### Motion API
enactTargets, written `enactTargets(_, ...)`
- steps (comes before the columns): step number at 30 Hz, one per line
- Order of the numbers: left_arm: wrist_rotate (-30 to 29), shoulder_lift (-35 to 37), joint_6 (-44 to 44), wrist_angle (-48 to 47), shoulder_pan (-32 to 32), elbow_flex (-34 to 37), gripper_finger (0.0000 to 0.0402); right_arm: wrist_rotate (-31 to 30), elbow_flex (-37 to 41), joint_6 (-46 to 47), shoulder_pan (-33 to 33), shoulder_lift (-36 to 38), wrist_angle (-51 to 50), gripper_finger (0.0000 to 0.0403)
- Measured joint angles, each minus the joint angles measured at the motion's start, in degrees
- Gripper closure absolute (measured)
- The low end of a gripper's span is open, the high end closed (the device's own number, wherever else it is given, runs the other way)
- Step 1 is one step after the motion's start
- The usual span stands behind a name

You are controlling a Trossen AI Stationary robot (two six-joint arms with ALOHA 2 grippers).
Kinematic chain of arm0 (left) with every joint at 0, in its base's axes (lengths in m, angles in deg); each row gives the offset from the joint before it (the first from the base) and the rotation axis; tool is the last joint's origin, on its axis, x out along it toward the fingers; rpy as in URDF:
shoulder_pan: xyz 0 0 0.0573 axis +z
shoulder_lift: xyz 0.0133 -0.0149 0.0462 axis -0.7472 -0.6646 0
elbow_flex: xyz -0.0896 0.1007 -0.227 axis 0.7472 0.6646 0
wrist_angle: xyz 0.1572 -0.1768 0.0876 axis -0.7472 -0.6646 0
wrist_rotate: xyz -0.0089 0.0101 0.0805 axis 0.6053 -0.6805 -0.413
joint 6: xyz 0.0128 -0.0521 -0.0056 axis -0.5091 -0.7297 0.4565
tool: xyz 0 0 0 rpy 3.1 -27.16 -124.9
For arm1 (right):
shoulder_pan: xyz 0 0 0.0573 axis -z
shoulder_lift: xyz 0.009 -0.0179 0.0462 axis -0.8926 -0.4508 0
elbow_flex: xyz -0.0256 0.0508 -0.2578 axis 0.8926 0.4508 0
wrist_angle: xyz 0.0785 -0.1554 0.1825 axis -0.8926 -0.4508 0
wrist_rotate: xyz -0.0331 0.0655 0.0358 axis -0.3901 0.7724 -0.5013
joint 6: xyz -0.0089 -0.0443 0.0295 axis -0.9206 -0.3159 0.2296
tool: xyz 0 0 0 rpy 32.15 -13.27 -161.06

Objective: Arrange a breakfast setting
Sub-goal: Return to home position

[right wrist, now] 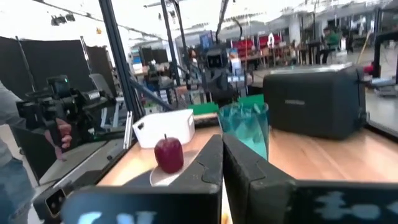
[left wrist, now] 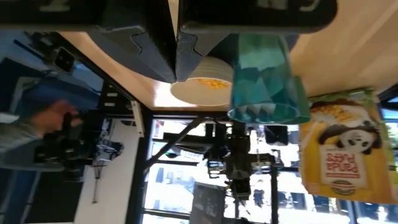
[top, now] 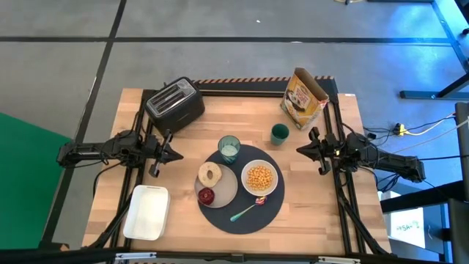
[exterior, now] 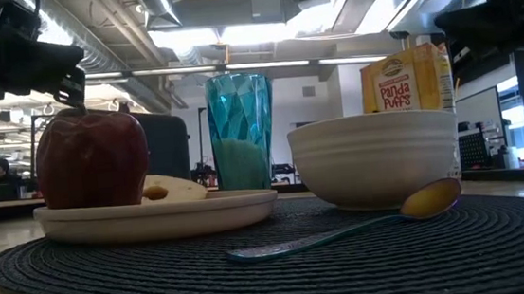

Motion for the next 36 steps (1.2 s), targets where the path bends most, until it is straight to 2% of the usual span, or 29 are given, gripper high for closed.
enactTargets(7,-3.0,0.0,1.8,-0.1,0.0,0.0,0.0401,0.0,0.0,0.0,0.0,0.0,-3.1,0.0403)
enactTargets(36,-3.0,0.0,1.9,0.0,0.0,0.0,0.0401,0.0,0.0,0.0,0.0,0.0,-4.6,0.0403)
